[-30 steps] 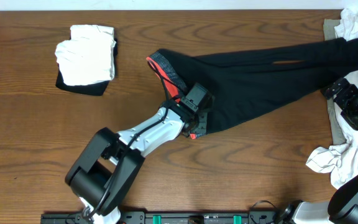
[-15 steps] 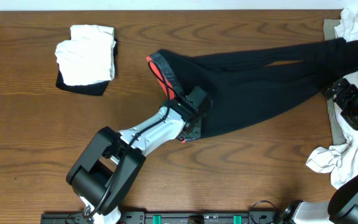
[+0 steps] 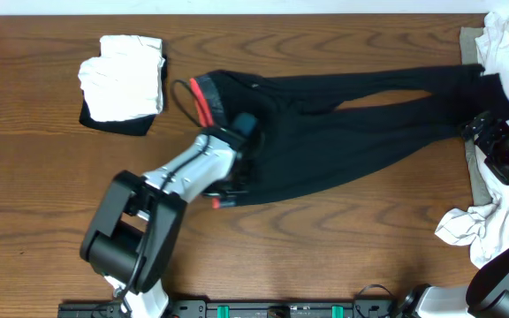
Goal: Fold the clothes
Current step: 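Drag the waistband left and down with the left gripper to flatten leggings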
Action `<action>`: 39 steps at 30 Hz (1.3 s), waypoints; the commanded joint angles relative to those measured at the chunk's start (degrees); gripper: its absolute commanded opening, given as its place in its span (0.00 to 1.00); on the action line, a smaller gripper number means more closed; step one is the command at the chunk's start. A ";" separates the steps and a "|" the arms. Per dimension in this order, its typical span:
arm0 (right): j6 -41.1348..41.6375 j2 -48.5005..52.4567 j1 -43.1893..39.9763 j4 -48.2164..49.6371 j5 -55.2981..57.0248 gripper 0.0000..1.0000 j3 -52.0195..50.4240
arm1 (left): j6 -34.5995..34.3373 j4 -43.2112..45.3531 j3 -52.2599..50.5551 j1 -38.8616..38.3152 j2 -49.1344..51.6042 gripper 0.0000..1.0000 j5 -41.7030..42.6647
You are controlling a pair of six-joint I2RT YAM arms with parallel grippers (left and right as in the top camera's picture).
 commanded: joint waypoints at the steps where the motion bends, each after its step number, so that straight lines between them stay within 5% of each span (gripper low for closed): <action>1: -0.24 -0.52 0.24 -0.02 -0.39 0.99 0.37 | 1.86 -2.16 -1.20 3.98 1.03 0.06 -2.32; 16: -0.24 -0.52 0.24 -0.02 -0.39 0.99 0.37 | 5.05 -11.58 -1.18 10.23 0.44 0.06 -5.44; 24: -0.24 -0.52 0.24 -0.02 -0.39 0.99 0.37 | 2.91 -7.82 -1.03 10.21 -11.65 0.06 -4.28; 31: -0.24 -0.52 0.24 -0.02 -0.39 0.99 0.37 | 6.64 -4.37 -1.16 10.19 -16.04 0.06 13.31; 39: -0.24 -0.52 0.24 -0.02 -0.39 0.99 0.37 | 6.58 0.81 -4.72 10.16 -11.30 0.06 15.65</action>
